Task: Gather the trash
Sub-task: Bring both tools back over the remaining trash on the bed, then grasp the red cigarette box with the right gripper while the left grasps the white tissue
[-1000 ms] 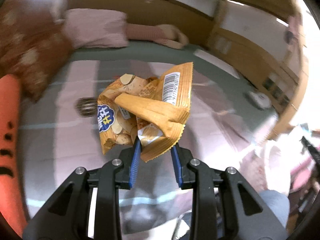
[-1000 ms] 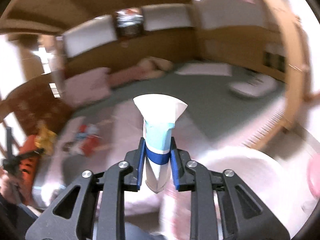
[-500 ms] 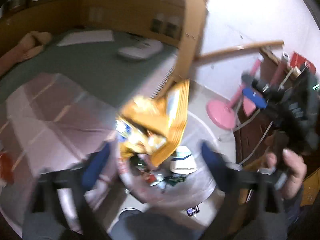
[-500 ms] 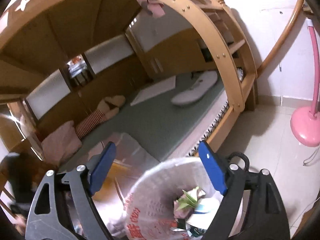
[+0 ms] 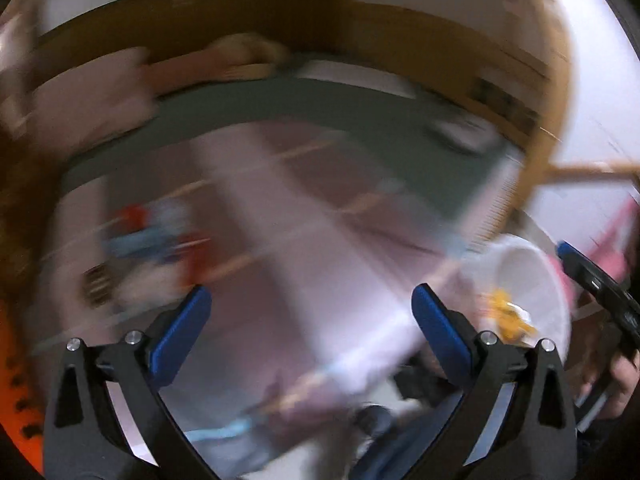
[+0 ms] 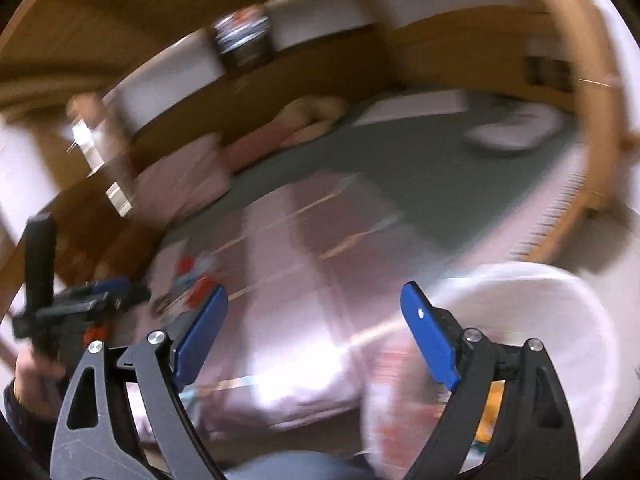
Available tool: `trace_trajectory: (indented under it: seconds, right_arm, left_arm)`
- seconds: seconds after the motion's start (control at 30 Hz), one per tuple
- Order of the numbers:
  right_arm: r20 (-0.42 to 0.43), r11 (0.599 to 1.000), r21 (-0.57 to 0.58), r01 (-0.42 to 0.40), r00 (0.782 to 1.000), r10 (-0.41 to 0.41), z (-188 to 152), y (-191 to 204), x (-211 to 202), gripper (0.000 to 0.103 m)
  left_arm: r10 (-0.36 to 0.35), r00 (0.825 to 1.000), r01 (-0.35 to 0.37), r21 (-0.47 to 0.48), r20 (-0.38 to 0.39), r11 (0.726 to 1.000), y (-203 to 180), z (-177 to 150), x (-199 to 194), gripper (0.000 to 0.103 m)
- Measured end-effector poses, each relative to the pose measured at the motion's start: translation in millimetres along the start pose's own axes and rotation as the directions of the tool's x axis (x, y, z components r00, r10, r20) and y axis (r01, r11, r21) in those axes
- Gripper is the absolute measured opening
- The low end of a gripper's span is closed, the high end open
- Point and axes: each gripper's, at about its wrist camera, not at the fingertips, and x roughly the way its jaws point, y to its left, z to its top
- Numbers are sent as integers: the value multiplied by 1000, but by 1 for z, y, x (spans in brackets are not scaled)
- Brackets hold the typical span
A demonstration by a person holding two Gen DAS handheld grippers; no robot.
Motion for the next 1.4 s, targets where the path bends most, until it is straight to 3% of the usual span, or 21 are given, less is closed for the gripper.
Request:
trace_trajectory:
  seconds: [0.13,0.23,0.33,0.37,0.43,0.5,0.57,0.6,0.67,0.77,0.83,0.93,1.1,1.17,1.27,1.3,1.4]
  right_arm:
    - [-67,987,-108,-117,992,110,19,82,55,86]
    - [-76,967,-191,-170,984,158,34,140,86,86]
    - [-98,948,-251,-197,979,178,49,181,122,86]
    - [-107,943,-273,-189,980,166,54,190,137,86]
    - [-106,939,-299,-168,984,142,57,201,157,86]
    - [-100,941,-309,-139,989,113,48,201,180,86]
    - [-102,953,-292,-84,993,57,27,186,201,86]
    - [-162,961,-267,-72,986,29,17,180,213,86]
    - [-296,972,-179,-152,950,94,10,170,233,86]
    - [-269,970,-207,-125,961,67,10,170,232,86]
    - [-267,973,-190,-129,961,75,12,170,235,86]
    - [-295,976,-179,-127,953,70,10,169,248,86]
    - [-383,979,-180,-94,923,18,-2,177,310,86]
    - [-439,983,-150,-104,898,28,-9,178,336,79]
    - [-494,980,-153,-131,868,39,-18,180,353,53]
    - [-508,978,-162,-132,861,32,-20,179,355,38]
    - [-492,982,-90,-167,864,102,-6,171,337,30]
  left_arm:
    - [126,992,-121,-188,16,975,93,-10,-11,100]
    - [223,975,-206,-308,20,929,143,-34,-9,100]
    - [279,959,-279,-385,-57,880,171,-52,5,100]
    - [267,961,-274,-405,-74,872,178,-53,7,100]
    - [224,974,-213,-445,-28,870,190,-51,4,100]
    - [241,970,-229,-451,-32,863,189,-51,3,100]
    - [227,973,-222,-437,-41,872,184,-51,8,100]
    - [216,975,-218,-419,-51,882,181,-50,10,100]
    - [205,977,-209,-388,-53,897,174,-50,12,100]
    - [231,972,-229,-363,-39,903,170,-46,10,100]
    - [213,977,-203,-389,-17,899,170,-45,5,100]
    - [214,977,-202,-375,-9,905,167,-44,2,100]
    - [228,973,-216,-381,-14,899,171,-45,3,100]
    - [230,973,-220,-386,-19,896,175,-45,5,100]
    - [243,969,-244,-375,-52,894,178,-49,16,100]
    - [243,968,-248,-372,-60,894,178,-50,20,100]
    - [223,971,-240,-372,-90,896,175,-51,34,100]
